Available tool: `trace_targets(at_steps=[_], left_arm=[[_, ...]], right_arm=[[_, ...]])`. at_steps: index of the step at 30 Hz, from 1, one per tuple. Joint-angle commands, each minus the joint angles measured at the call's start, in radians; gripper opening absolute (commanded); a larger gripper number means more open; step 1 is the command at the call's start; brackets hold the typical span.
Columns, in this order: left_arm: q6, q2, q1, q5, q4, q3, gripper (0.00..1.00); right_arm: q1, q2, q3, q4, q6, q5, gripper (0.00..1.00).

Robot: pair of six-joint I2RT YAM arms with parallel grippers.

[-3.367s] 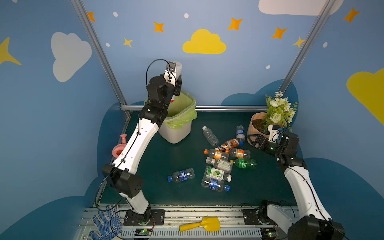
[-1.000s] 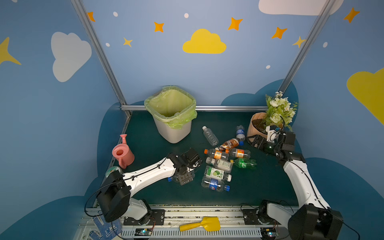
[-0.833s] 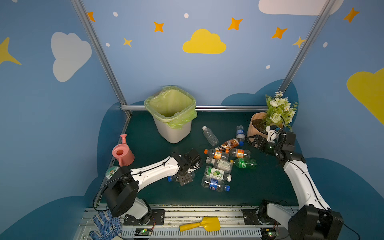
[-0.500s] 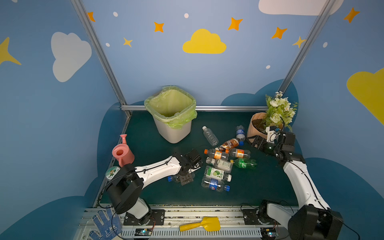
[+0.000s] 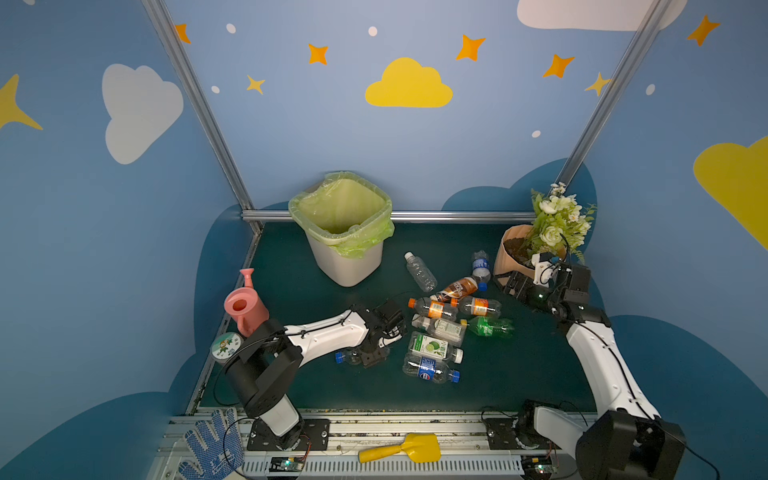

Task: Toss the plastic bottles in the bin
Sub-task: 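Close the left gripper around the blue-label bottle, then lift the blue-label bottle and carry it over the bin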

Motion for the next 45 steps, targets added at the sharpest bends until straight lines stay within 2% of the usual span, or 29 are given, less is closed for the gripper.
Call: trace_targets(at_steps=[1, 9, 14, 17, 22, 28, 31, 33, 38, 40, 43, 44, 45], left_arm=[[-0.007, -0.006, 0.007, 0.009, 0.009, -0.006, 0.65], [-0.024, -0.106, 0.036, 0.020, 0.047, 0.007, 0.48], [-0.049, -0.209, 0.059, 0.011, 0.067, 0.031, 0.46], [-0.068, -0.324, 0.070, -0.017, 0.124, 0.050, 0.45], [-0.037, -0.554, 0.071, -0.061, 0.310, 0.092, 0.43], [0.100, -0.709, 0.068, -0.088, 0.733, 0.104, 0.42], [0.160, -0.694, 0.072, -0.106, 0.936, 0.142, 0.41], [0.163, -0.658, 0.074, -0.129, 1.000, 0.194, 0.41], [0.061, -0.492, 0.171, -0.116, 1.070, 0.348, 0.42], [-0.051, -0.400, 0.269, -0.099, 1.023, 0.421, 0.45], [-0.263, -0.269, 0.407, -0.060, 0.821, 0.545, 0.48], [-0.313, -0.237, 0.435, -0.047, 0.767, 0.565, 0.52], [-0.353, -0.205, 0.462, -0.020, 0.725, 0.576, 0.64]], right_arm=[[-0.007, -0.018, -0.009, -0.003, -0.013, -0.006, 0.97], [-0.015, -0.024, -0.008, -0.007, -0.011, -0.007, 0.97], [-0.018, -0.027, -0.009, -0.007, -0.010, -0.008, 0.97], [-0.020, -0.030, -0.008, -0.006, -0.008, -0.006, 0.97], [-0.019, -0.031, -0.009, -0.001, -0.005, -0.009, 0.97], [-0.018, -0.027, -0.005, 0.012, 0.000, -0.039, 0.96], [-0.017, -0.035, -0.004, 0.010, -0.001, -0.039, 0.96], [-0.016, -0.042, -0.004, 0.005, -0.003, -0.039, 0.96], [-0.017, -0.064, -0.002, -0.007, -0.004, -0.037, 0.96], [-0.016, -0.071, -0.002, -0.006, -0.001, -0.040, 0.96], [-0.015, -0.084, -0.002, -0.010, 0.001, -0.045, 0.96], [-0.016, -0.087, -0.003, -0.012, 0.001, -0.046, 0.96], [-0.016, -0.091, -0.002, -0.013, 0.001, -0.045, 0.96]])
